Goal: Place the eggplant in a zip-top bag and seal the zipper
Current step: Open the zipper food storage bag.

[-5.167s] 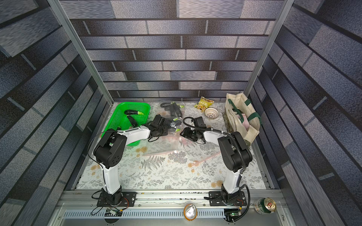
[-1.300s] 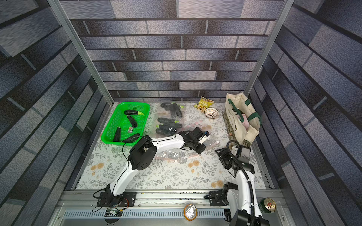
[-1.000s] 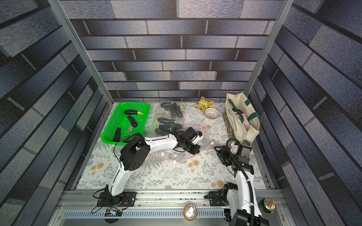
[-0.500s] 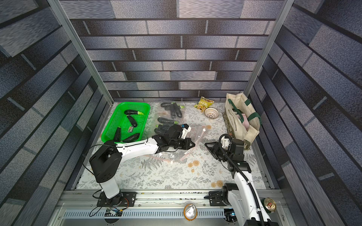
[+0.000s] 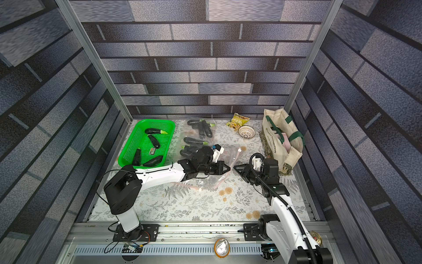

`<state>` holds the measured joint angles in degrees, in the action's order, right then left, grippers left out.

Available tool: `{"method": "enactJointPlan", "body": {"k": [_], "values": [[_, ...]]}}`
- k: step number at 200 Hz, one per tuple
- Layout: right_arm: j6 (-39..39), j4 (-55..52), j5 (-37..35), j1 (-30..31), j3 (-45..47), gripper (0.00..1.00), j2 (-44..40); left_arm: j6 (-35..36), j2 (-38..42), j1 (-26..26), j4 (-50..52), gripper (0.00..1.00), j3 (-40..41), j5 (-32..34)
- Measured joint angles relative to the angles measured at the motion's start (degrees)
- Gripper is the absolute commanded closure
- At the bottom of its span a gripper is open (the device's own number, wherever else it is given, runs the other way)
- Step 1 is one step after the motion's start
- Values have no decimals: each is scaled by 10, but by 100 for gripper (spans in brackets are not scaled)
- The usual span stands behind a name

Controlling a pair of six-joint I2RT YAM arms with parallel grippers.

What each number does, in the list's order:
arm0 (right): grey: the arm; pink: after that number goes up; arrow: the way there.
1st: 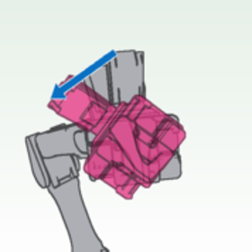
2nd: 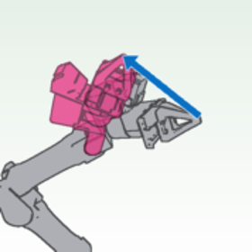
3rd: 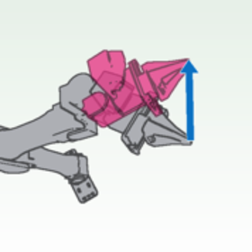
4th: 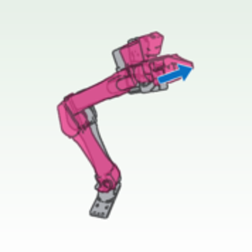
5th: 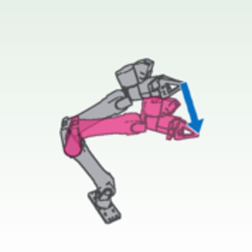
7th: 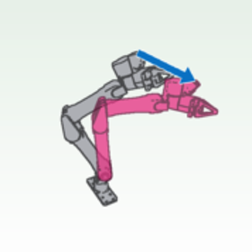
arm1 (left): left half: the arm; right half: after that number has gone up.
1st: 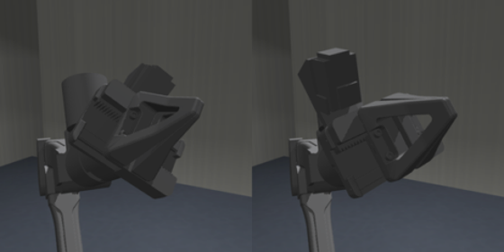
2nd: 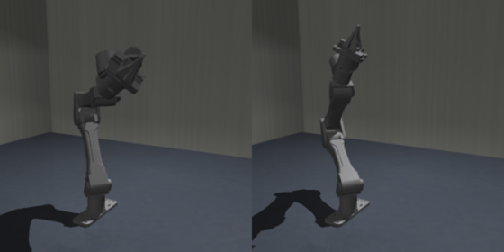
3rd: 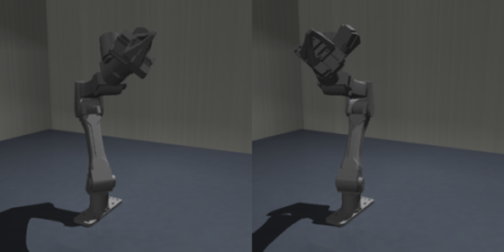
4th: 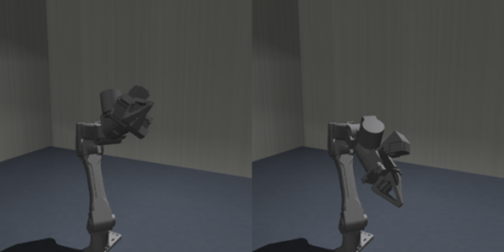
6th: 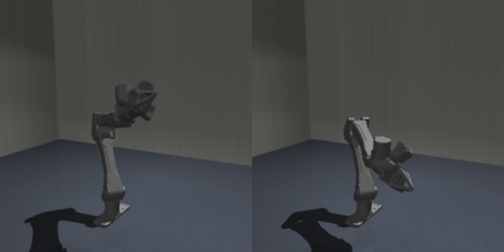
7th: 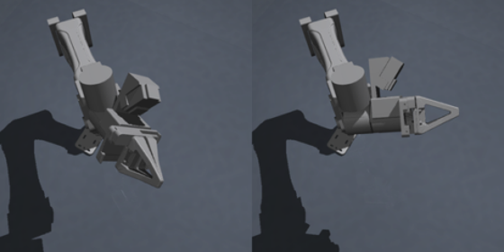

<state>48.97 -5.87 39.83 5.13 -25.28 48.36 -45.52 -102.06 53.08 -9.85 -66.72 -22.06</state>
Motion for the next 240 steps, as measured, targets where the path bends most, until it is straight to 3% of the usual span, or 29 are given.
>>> {"method": "enactJointPlan", "body": {"k": [119,133,163,185,215,240], "values": [[-10,23,-25,19,-8,75,39,0,0,13,-11,100,0,0],[-10,24,-25,20,-8,78,39,0,0,13,-14,100,0,1],[-15,30,-27,20,-8,94,39,0,0,13,-17,100,0,3],[-14,32,-31,21,-8,100,37,0,0,13,-17,90,0,8],[-15,32,-34,22,-8,100,30,-2,2,14,-10,74,0,20],[-16,32,-34,25,-8,100,26,11,4,20,32,69,-17,45]]}}
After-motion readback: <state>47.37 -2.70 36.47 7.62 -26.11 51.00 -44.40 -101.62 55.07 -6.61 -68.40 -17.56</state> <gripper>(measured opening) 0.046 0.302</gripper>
